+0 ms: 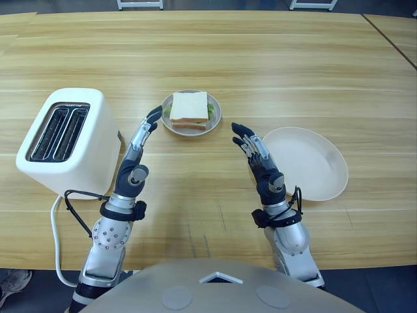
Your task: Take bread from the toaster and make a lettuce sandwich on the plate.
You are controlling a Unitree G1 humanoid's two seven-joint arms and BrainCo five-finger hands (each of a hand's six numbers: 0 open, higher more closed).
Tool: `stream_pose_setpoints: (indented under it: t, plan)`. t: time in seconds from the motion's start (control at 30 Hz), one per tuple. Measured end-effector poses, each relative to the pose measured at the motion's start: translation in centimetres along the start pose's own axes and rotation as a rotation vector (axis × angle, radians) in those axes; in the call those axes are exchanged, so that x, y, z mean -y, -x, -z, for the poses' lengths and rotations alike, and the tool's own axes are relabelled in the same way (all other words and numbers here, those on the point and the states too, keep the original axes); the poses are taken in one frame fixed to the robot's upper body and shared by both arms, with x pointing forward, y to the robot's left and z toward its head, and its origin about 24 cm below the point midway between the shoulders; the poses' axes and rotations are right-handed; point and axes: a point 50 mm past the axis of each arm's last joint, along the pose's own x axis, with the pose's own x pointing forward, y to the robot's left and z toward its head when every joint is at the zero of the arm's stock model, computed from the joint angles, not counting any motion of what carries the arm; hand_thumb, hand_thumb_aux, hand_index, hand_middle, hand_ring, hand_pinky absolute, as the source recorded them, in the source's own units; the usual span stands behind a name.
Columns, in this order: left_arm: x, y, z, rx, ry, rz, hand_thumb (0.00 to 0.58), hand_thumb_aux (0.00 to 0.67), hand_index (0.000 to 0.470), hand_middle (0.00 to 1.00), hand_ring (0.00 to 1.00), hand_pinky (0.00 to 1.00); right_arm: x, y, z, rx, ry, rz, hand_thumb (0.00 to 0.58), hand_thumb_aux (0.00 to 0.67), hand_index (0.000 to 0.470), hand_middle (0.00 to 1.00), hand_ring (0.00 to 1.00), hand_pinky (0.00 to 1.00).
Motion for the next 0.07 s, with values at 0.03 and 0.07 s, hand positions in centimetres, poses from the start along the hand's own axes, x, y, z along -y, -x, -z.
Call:
stream_pose_setpoints:
  t: [0.03, 0.07]
  plan:
    - [0.03, 0.03, -0.01, -0.002, 0.006, -0.007, 0.0, 0.0, 0.0, 0.0, 0.0, 0.0, -0.03, 0.0, -0.03, -0.001, -0.003, -0.001, 0.0, 0.0, 0.0, 0.0, 0.0, 0.0]
    - [0.06, 0.08, -0.04, -0.003, 0.017, -0.012, 0.0, 0.0, 0.0, 0.0, 0.0, 0.0, -0.06, -0.01, -0.11, 0.003, -0.005, 0.0, 0.0, 0.0, 0.0, 0.0, 0.0, 0.0]
